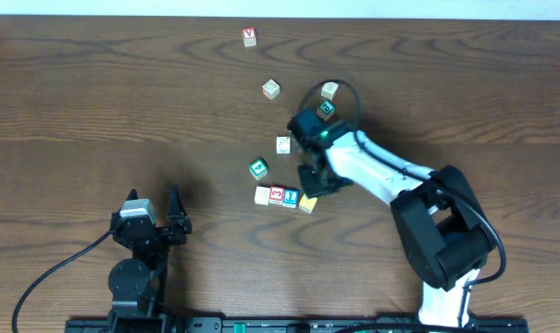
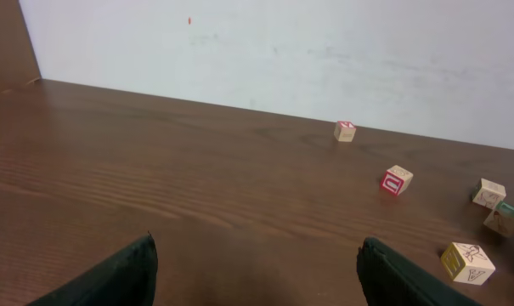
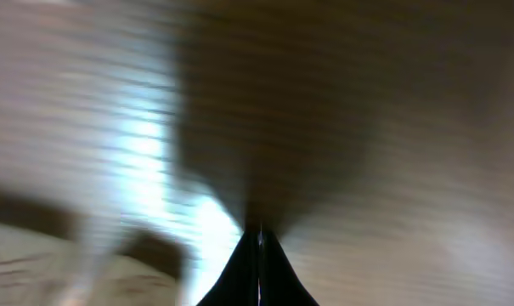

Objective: Lift 5 blocks
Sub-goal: 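Lower the yellow block beside the blue block and open the right gripper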

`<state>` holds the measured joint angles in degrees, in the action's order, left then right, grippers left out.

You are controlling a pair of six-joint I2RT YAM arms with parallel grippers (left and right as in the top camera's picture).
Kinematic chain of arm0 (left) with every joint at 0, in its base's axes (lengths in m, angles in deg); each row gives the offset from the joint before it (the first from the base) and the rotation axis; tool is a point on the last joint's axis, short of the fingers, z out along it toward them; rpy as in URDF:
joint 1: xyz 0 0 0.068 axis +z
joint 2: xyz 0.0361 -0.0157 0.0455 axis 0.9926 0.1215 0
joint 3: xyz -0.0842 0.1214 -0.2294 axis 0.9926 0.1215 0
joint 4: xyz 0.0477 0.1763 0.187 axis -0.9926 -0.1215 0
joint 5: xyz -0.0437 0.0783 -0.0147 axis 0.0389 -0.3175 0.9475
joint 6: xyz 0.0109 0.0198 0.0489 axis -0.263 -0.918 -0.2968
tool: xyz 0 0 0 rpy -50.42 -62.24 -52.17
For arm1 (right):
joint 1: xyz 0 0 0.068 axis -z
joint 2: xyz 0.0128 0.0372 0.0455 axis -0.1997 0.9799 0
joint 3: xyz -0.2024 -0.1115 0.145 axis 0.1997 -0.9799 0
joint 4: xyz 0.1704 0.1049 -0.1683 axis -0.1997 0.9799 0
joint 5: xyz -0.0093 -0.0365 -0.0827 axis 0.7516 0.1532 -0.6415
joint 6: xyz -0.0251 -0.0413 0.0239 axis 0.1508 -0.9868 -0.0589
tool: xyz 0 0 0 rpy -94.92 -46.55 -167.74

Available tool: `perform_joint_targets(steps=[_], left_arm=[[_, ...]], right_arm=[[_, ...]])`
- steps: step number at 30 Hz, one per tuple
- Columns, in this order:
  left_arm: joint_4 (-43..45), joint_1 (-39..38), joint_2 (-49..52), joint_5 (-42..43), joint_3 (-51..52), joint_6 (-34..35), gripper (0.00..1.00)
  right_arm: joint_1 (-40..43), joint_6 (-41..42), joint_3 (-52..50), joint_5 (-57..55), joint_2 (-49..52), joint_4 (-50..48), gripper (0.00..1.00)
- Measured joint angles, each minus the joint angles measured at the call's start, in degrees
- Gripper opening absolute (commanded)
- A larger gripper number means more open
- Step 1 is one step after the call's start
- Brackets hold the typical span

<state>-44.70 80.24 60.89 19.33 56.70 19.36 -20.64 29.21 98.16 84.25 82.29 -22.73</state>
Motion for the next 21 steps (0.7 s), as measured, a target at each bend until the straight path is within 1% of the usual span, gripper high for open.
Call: perform_joint_targets(steps=[4,9,15,21], left_arm=[[0.0,0.0,0.02,0.0,0.0,0.0,0.76],[0.0,0.0,0.0,0.0,0.0,0.0,0.76],[0.0,0.0,0.0,0.0,0.0,0.0,0.76],[0.0,0.0,0.0,0.0,0.0,0.0,0.76]], right_arm=[[4.04,3.37,-0.11,1.46,0.15,4.55,0.01],[3.48,3.61,-0.83,7.28,0.15,6.73,0.01],[0.2,3.8,-1.4,12.2,0.15,5.68,0.01],[-0.44,4.02,-1.44,14.91,0.09,1.36,0.01]])
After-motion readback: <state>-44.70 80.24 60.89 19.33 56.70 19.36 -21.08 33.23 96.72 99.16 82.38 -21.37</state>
